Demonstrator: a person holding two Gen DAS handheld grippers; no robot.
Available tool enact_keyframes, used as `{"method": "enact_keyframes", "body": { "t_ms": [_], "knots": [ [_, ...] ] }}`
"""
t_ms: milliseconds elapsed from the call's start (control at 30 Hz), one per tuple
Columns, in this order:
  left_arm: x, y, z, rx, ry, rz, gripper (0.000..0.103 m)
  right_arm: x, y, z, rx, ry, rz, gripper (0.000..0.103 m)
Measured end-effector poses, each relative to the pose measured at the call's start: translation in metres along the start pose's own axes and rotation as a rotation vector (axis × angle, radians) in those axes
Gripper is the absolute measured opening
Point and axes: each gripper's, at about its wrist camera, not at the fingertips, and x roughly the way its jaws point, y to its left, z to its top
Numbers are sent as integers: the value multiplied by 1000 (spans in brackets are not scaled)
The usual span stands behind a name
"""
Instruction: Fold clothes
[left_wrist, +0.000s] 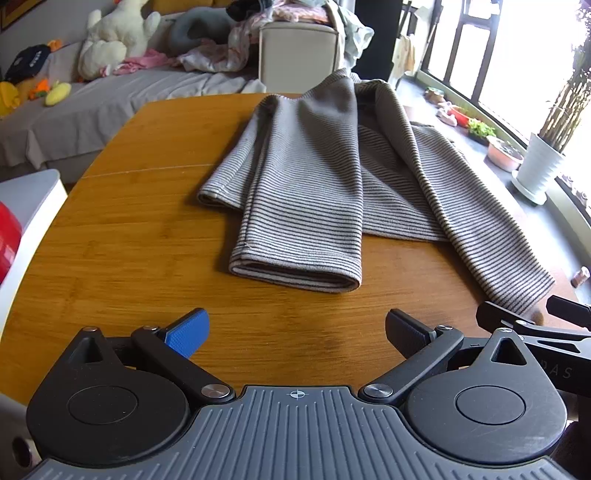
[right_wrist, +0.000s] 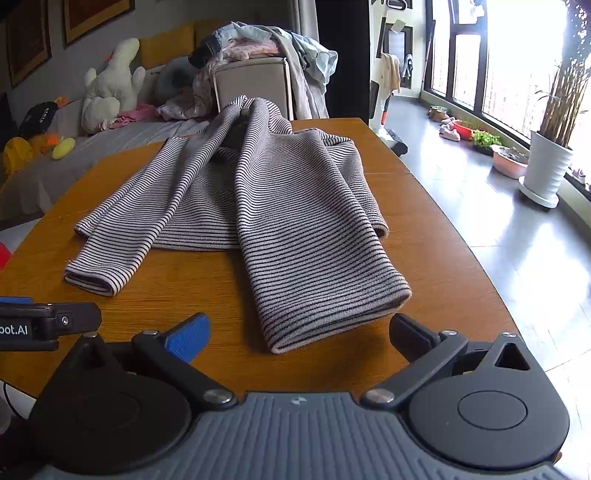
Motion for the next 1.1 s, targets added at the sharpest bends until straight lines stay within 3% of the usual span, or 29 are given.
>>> {"method": "enact_keyframes", "body": {
  "t_ms": [600, 1100],
  "knots": [
    [4, -1, -5, -2, 24, -10, 103, 14, 13, -16, 5, 2, -25, 103],
    [4, 1, -4, -9, 25, -14, 103, 9, 8, -8, 2, 14, -30, 103]
  ]
}}
